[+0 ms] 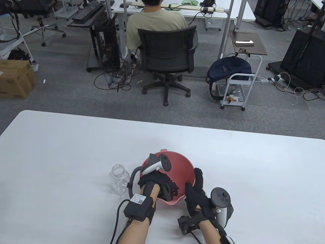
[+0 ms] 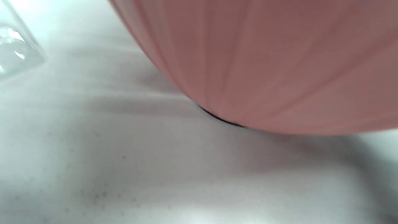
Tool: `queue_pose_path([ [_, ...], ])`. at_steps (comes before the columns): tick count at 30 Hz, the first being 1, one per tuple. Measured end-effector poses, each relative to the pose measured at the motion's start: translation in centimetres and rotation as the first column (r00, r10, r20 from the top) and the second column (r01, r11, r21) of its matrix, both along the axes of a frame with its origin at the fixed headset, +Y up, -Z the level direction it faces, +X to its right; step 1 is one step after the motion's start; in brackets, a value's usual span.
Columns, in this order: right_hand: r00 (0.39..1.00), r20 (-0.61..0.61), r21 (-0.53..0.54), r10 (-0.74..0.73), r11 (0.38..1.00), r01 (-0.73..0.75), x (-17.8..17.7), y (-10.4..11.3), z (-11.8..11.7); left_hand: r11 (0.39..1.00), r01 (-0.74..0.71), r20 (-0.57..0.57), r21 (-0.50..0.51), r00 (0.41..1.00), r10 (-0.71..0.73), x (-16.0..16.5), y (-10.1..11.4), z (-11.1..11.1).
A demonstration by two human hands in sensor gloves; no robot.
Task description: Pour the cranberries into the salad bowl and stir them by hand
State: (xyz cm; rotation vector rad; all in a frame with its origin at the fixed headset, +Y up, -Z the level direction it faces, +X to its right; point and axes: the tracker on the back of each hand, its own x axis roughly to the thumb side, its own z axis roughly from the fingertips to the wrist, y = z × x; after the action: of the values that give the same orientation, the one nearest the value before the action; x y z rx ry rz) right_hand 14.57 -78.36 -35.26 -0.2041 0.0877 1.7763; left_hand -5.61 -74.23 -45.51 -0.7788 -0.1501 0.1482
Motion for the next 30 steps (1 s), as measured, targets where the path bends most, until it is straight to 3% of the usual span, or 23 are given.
queue_pose_path([
  [30,1.000,-0.011,-0.003,-0.005,1.000,0.005,0.04,0.00,-0.31,0.988,-0.151,0.066,0.024,0.987,0.149,0.27,0.41,0.01],
])
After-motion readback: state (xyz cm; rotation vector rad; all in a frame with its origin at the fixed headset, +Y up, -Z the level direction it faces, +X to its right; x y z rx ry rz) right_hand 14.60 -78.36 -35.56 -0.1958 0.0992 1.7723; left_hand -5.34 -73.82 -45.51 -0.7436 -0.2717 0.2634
